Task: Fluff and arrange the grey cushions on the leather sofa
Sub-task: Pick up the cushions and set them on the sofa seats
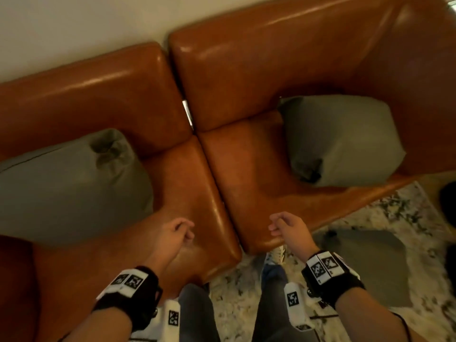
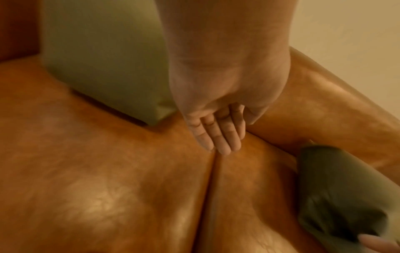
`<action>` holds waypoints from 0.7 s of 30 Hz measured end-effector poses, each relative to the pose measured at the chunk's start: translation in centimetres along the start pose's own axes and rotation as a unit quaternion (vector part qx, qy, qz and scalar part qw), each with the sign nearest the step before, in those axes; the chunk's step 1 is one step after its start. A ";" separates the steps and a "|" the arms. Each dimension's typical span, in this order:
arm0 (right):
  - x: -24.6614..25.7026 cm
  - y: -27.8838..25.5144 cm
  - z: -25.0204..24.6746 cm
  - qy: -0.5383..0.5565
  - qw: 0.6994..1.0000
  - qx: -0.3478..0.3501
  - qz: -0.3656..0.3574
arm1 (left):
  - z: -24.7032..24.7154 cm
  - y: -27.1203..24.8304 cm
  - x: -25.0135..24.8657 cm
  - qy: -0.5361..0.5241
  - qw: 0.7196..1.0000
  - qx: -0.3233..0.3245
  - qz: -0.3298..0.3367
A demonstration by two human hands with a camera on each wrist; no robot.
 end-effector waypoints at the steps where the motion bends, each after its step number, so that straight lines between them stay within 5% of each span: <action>1: -0.8 0.1 -1.6 -0.001 1.000 0.006 -0.002 | 2.1 -0.1 -1.0 0.010 1.000 0.006 0.005; 5: -4.1 1.6 -9.7 -0.025 1.000 0.007 -0.003 | 10.3 -0.7 -5.1 0.004 1.000 0.009 0.017; 14: -5.1 5.4 -28.8 0.025 0.991 -0.120 0.043 | 23.0 1.7 -14.9 0.037 0.995 0.086 0.042; 21: -0.2 11.9 -36.8 -0.007 0.976 -0.219 -0.006 | 27.5 8.0 -20.8 0.032 0.999 0.020 0.039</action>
Point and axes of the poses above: each hand's wrist, its own y-axis towards the middle knuckle, its own z-axis out of the palm, x = y × z, the point moved 4 cm from there along y, towards the middle knuckle, and after that the axes turned 1 degree about x, right-handed, at the moved point
